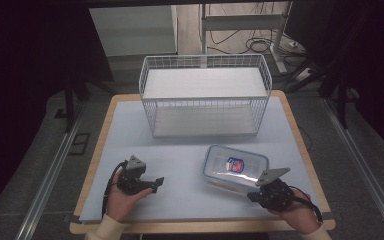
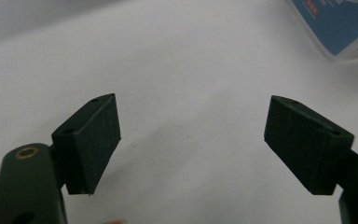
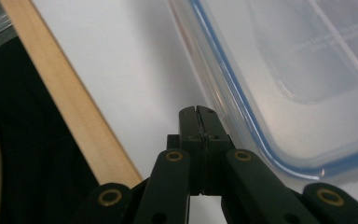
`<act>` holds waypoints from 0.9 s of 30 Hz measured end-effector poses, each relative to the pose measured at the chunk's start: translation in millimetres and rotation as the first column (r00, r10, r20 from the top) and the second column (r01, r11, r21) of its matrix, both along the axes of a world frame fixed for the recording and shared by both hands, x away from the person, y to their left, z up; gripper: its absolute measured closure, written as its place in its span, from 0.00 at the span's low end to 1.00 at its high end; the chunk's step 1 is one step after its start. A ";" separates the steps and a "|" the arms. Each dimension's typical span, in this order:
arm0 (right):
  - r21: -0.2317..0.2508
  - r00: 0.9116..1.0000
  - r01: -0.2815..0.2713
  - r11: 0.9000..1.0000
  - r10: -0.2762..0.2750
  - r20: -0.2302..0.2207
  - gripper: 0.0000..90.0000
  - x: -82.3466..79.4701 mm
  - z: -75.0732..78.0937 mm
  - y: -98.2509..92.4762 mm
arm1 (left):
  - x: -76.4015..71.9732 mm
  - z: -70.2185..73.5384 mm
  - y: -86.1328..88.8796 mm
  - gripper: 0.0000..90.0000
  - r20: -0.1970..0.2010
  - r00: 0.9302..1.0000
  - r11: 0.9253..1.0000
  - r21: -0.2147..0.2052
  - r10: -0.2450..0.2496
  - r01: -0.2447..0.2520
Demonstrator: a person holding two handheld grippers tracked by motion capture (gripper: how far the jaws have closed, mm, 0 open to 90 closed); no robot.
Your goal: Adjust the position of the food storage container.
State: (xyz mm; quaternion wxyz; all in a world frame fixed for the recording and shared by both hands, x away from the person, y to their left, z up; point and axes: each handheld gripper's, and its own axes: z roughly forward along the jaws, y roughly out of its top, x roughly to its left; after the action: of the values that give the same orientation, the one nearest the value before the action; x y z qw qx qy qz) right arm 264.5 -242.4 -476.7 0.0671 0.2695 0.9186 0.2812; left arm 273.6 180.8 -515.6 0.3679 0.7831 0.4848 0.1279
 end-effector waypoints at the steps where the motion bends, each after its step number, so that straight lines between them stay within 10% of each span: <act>1: 0.003 1.000 0.008 1.000 -0.008 0.001 1.00 1.3 0.2 -2.5 | 0.1 0.0 0.2 0.20 0.000 1.000 1.000 -0.001 0.001 -0.001; 27: 0.070 0.995 0.100 0.993 -0.102 0.021 1.00 14.9 15.3 -32.3 | 1.0 -1.5 2.9 0.21 -0.003 1.000 1.000 -0.004 0.012 -0.012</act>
State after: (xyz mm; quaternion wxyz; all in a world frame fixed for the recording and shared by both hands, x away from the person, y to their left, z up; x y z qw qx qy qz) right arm 279.4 -274.7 -461.4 0.0830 0.3143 0.8927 0.3122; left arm 274.7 183.7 -517.1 0.3681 0.7797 0.4902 0.1279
